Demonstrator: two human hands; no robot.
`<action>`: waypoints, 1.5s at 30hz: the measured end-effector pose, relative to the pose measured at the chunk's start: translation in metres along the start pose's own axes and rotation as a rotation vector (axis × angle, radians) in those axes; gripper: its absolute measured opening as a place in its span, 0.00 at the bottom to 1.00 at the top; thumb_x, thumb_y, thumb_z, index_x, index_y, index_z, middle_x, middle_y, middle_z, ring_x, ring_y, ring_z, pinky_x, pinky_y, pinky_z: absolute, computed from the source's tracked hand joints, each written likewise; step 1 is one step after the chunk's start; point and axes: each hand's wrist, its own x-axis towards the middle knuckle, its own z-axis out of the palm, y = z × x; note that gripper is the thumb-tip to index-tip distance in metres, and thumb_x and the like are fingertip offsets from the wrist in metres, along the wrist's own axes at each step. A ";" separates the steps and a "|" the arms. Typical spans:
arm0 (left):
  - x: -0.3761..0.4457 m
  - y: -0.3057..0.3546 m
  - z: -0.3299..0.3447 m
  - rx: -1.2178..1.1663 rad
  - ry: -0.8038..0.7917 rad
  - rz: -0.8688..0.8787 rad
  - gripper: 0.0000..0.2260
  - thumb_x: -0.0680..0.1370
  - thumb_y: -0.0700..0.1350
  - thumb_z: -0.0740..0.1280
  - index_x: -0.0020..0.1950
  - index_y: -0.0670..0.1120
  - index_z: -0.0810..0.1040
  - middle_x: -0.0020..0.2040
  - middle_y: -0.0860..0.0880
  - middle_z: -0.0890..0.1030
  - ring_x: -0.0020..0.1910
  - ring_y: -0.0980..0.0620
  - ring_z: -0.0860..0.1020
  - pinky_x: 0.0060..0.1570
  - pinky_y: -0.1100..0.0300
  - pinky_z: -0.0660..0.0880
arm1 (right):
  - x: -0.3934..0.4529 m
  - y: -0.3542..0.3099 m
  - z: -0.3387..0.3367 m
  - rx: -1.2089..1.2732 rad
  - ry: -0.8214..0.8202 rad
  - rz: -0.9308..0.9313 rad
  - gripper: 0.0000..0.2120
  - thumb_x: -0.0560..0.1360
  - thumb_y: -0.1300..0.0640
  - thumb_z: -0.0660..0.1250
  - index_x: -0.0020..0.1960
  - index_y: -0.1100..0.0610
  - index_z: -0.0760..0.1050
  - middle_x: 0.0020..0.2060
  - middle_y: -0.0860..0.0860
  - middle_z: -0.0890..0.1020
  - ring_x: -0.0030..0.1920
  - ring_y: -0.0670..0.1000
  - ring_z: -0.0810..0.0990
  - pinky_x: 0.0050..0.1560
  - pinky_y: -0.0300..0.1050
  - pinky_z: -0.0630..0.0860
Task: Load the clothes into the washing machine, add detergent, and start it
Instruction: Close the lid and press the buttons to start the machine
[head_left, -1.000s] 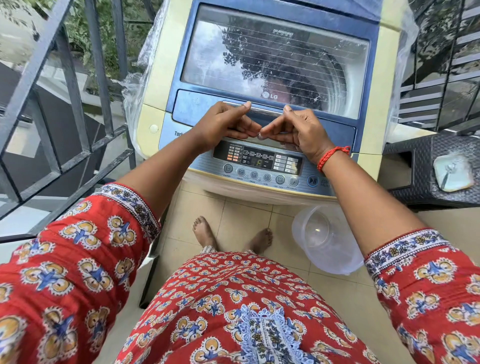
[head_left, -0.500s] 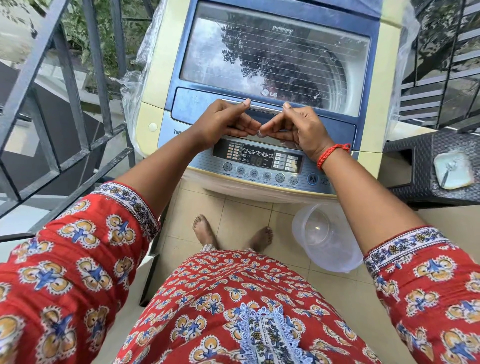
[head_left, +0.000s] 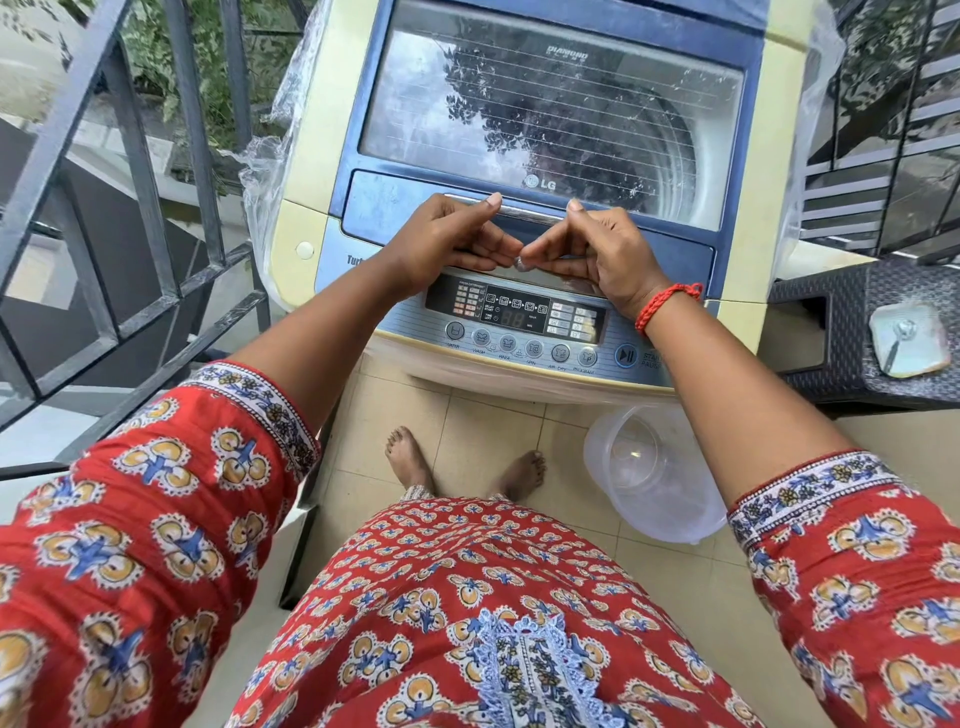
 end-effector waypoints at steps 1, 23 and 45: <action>0.000 0.000 0.000 -0.001 0.000 0.002 0.22 0.79 0.55 0.58 0.46 0.40 0.84 0.44 0.43 0.86 0.50 0.44 0.83 0.52 0.53 0.79 | 0.000 0.000 0.000 -0.002 0.001 -0.001 0.26 0.84 0.54 0.50 0.45 0.67 0.81 0.41 0.61 0.85 0.50 0.63 0.83 0.58 0.53 0.78; 0.001 -0.002 0.001 0.011 0.024 0.009 0.23 0.78 0.56 0.58 0.46 0.39 0.84 0.45 0.41 0.85 0.50 0.43 0.83 0.52 0.52 0.79 | -0.001 0.001 -0.001 -0.021 0.001 -0.016 0.26 0.84 0.54 0.50 0.48 0.71 0.80 0.45 0.67 0.83 0.50 0.62 0.83 0.53 0.47 0.79; 0.001 -0.002 0.001 0.032 0.014 0.012 0.23 0.79 0.56 0.58 0.46 0.40 0.84 0.44 0.42 0.86 0.49 0.45 0.84 0.52 0.53 0.79 | 0.001 0.000 0.000 -0.012 0.002 0.002 0.27 0.84 0.53 0.49 0.46 0.69 0.80 0.40 0.58 0.86 0.49 0.61 0.83 0.58 0.52 0.79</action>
